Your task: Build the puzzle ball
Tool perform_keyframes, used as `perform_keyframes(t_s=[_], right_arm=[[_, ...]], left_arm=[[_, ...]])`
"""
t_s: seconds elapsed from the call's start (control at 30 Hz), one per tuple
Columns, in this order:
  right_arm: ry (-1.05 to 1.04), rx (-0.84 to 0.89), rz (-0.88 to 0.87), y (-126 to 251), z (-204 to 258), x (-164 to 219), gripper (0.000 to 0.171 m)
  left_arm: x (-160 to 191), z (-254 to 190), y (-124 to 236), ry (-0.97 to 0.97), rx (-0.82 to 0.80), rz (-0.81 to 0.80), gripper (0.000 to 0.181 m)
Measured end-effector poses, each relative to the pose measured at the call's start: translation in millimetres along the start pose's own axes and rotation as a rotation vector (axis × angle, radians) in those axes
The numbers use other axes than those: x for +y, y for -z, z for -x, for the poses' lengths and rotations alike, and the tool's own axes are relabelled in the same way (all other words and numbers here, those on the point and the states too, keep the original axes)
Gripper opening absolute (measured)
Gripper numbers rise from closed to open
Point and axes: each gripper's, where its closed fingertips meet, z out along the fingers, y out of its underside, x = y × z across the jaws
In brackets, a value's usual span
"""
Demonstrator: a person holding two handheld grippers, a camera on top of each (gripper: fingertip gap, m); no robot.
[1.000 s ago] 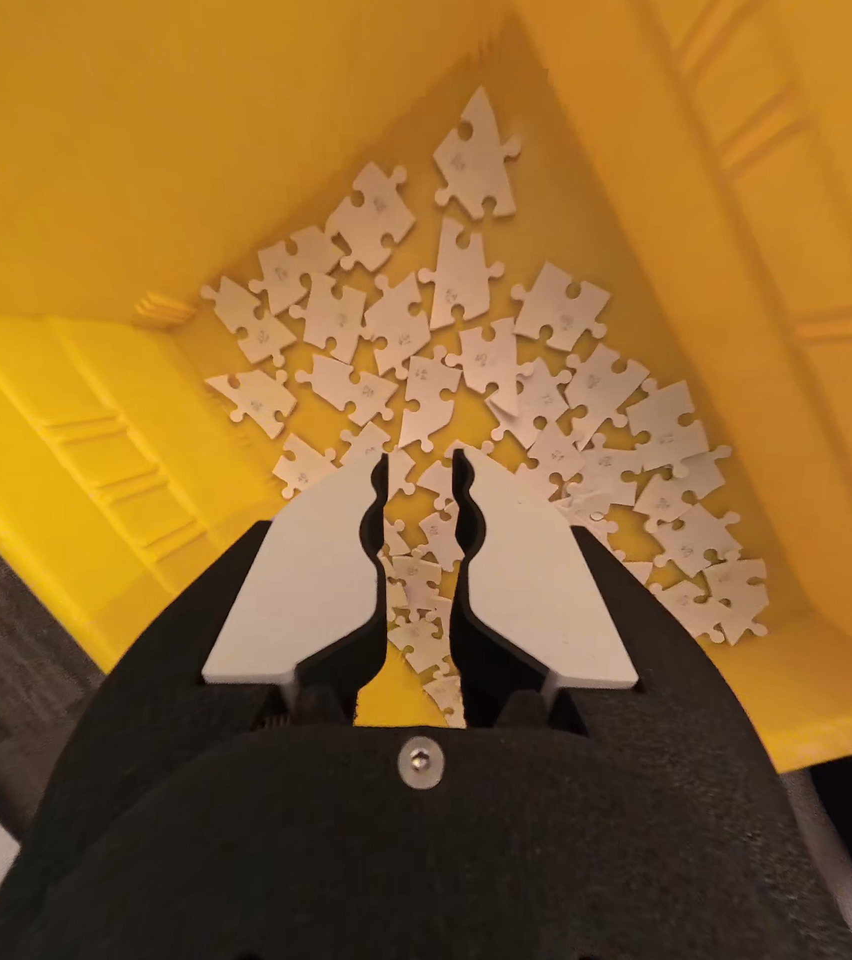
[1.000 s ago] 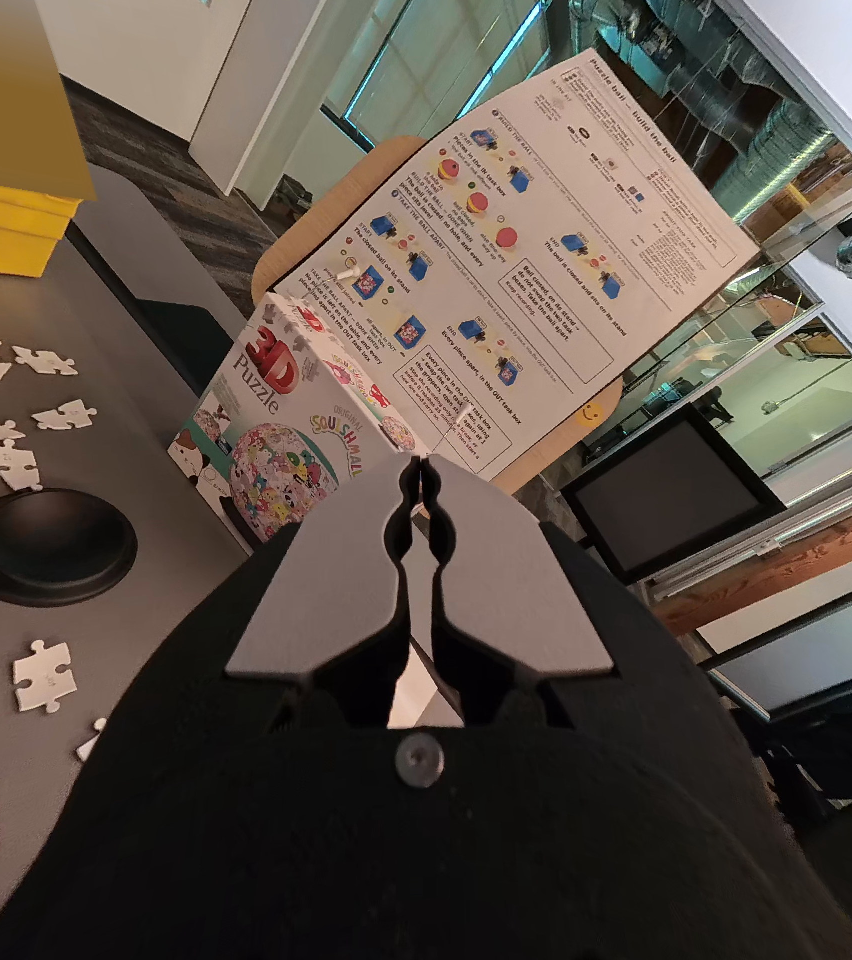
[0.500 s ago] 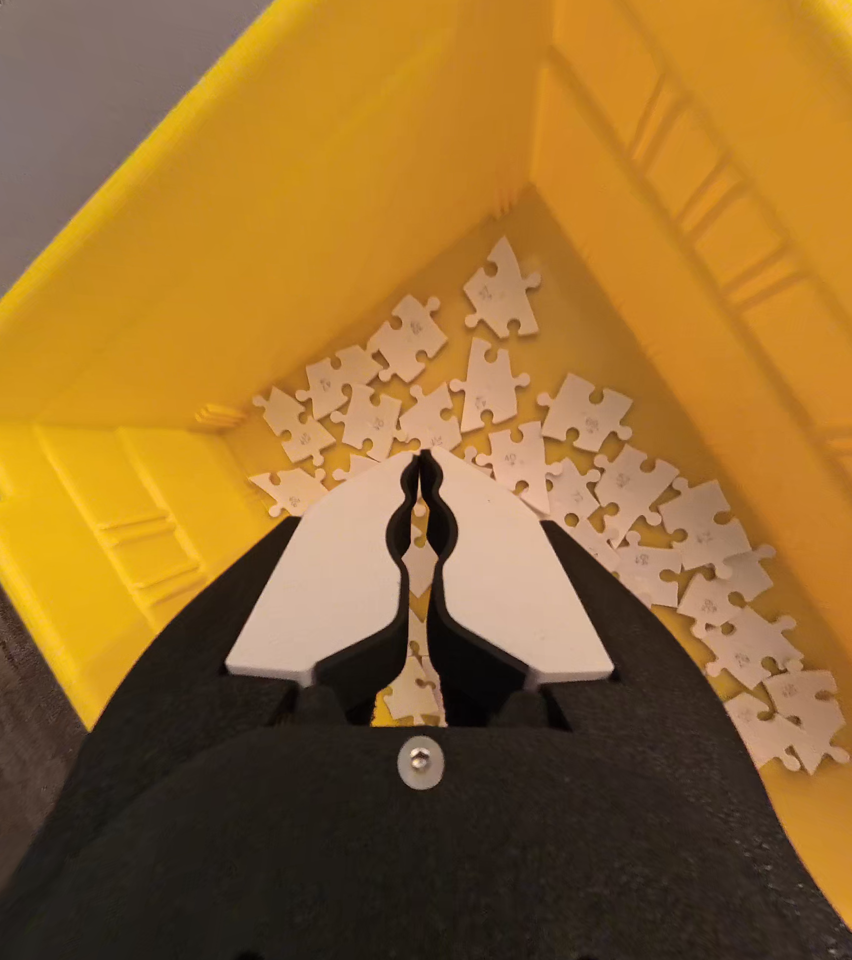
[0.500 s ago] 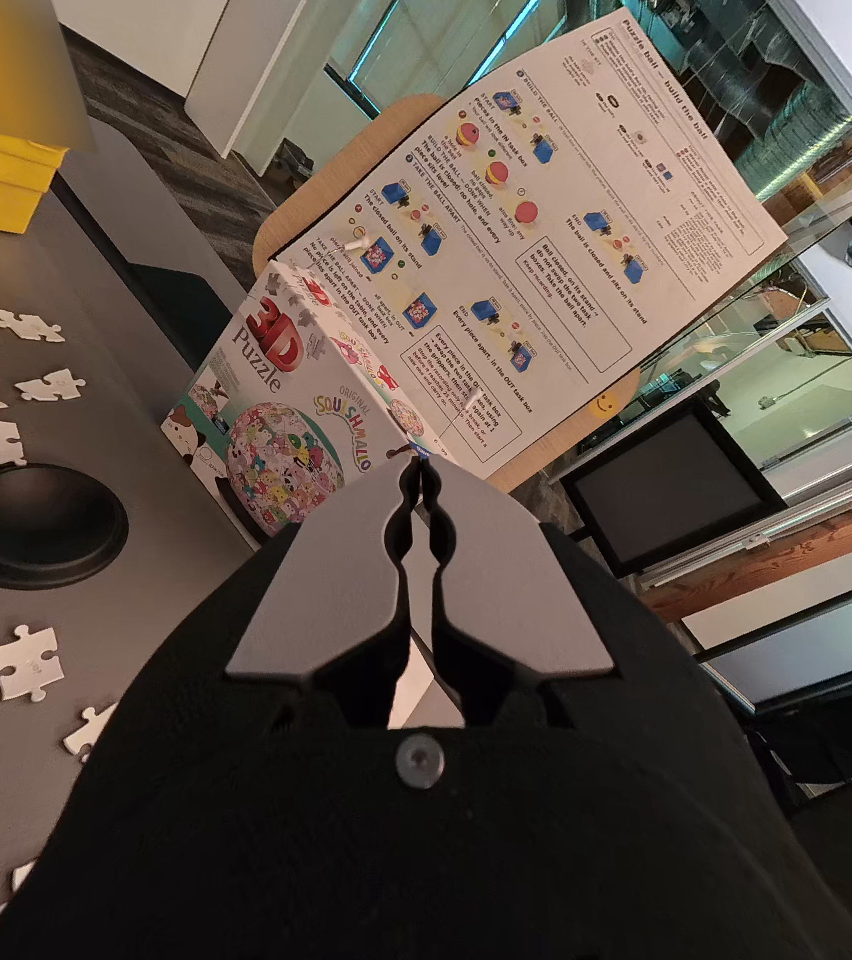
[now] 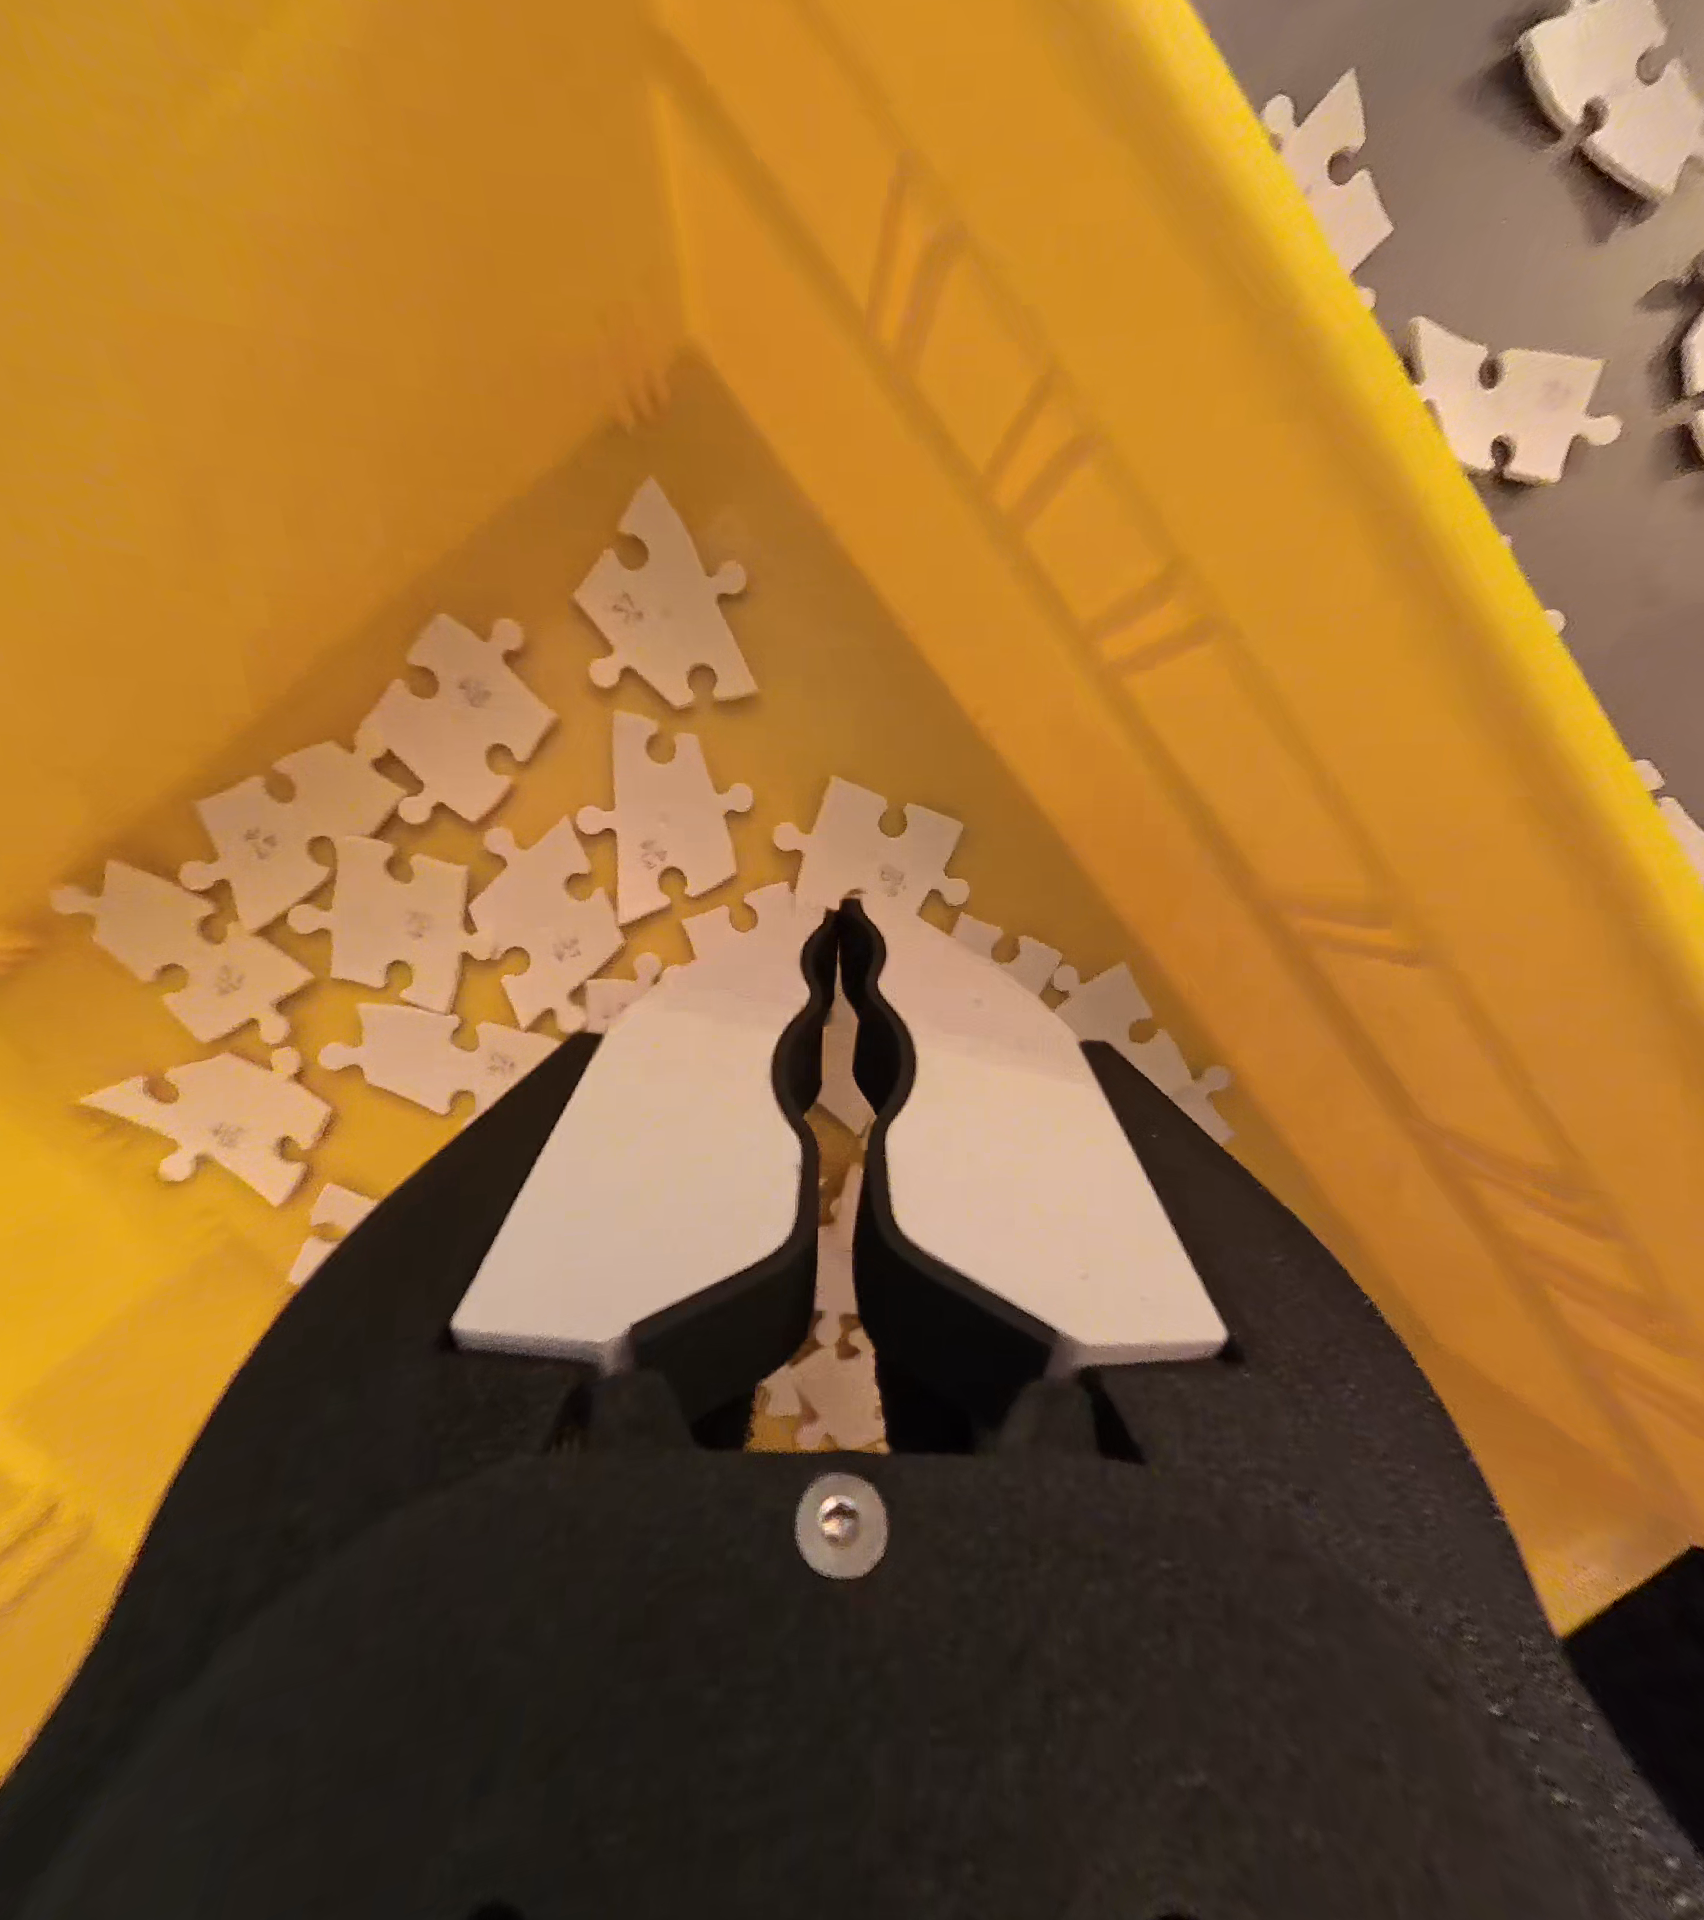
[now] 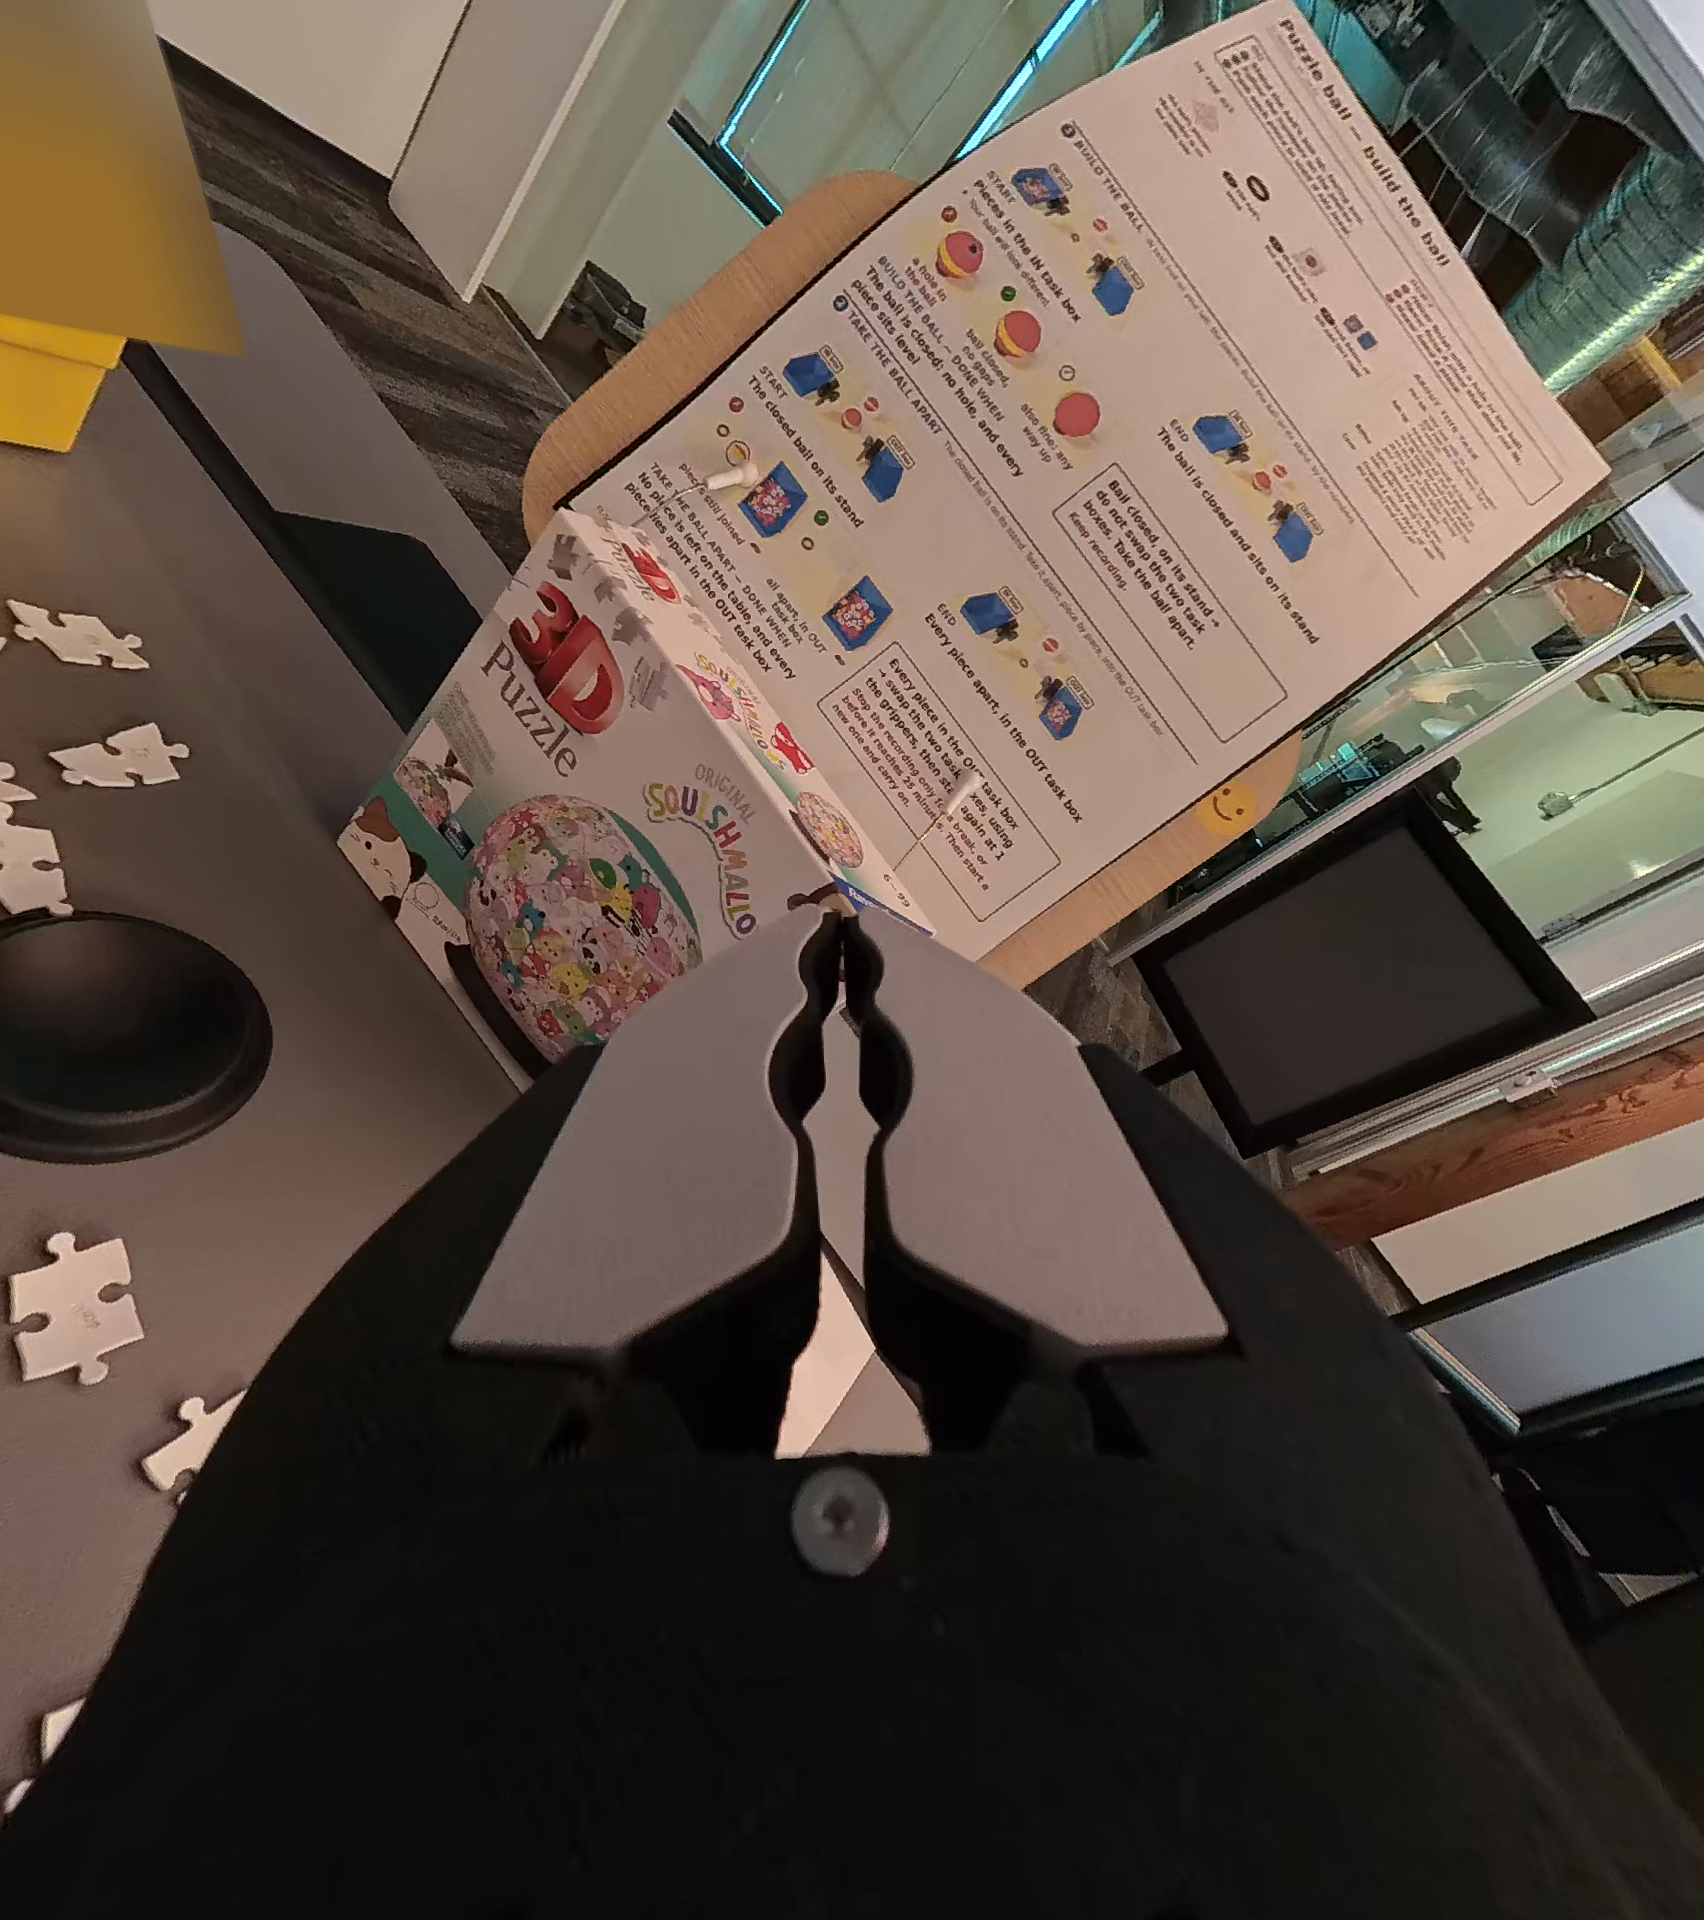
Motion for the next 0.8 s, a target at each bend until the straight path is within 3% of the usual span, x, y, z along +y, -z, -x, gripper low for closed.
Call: perform_keyframes(t_s=[0.17, 0.47, 0.8], right_arm=[[0.002, -0.009, 0.008, -1, 2, 2, 0.001], [0.012, -0.011, 0.017, -2, 3, 3, 0.001], [0.011, -0.015, 0.015, -2, 3, 2, 0.001]], left_arm=[[-3, -15, -2, -0.004, 0.081, -0.005, 0.0], [2, -7, -18, -0.052, 0.002, 0.054, 0.0], [-19, -2, -26, -0.074, -0.043, -0.055, 0.0]])
